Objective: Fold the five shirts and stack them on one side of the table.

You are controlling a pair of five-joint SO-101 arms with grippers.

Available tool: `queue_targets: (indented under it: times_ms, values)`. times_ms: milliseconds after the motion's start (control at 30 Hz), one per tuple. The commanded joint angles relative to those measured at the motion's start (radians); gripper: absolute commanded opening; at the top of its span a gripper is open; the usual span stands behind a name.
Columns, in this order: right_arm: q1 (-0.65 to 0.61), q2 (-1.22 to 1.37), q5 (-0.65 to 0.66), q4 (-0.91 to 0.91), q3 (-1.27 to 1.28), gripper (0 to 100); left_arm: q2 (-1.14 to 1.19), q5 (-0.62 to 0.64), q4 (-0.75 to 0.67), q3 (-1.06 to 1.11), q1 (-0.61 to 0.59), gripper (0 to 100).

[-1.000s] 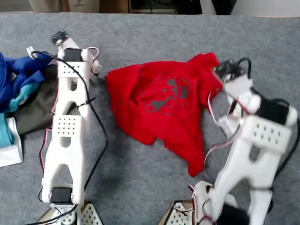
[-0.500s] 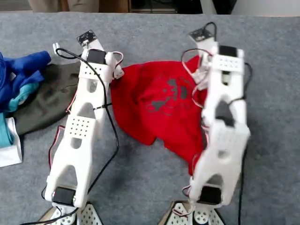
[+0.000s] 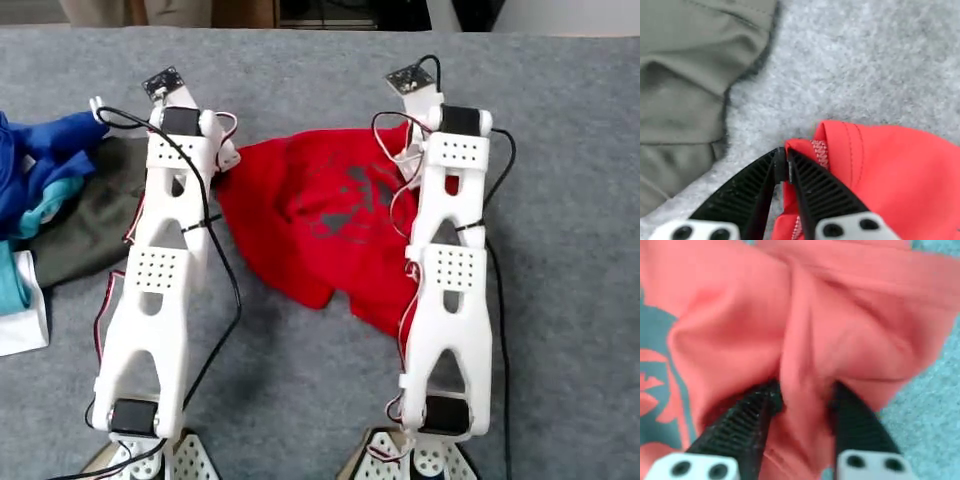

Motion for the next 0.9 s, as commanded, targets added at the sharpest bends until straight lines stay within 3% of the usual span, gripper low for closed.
queue_targets:
  times_ms: [0,233,567,733,867]
  values:
    - [-0.018,-0.004,0.000,0.011,-0.038,2.7,-0.015,-0.011,0.021,-0.034,-0.034,2]
    - [-0.021,-0.005,0.002,0.011,-0.038,2.3,-0.131,-0.014,0.077,-0.031,-0.106,2]
    - [-0.030,-0.005,0.002,0.015,-0.047,2.3,-0.341,-0.164,0.084,-0.023,-0.209,2]
    - [-0.036,-0.004,0.002,0.017,-0.047,2.3,-0.364,-0.161,0.083,0.012,-0.152,2]
    - [-0.036,-0.002,0.002,0.017,-0.047,2.3,-0.329,-0.124,0.080,0.074,-0.071,14]
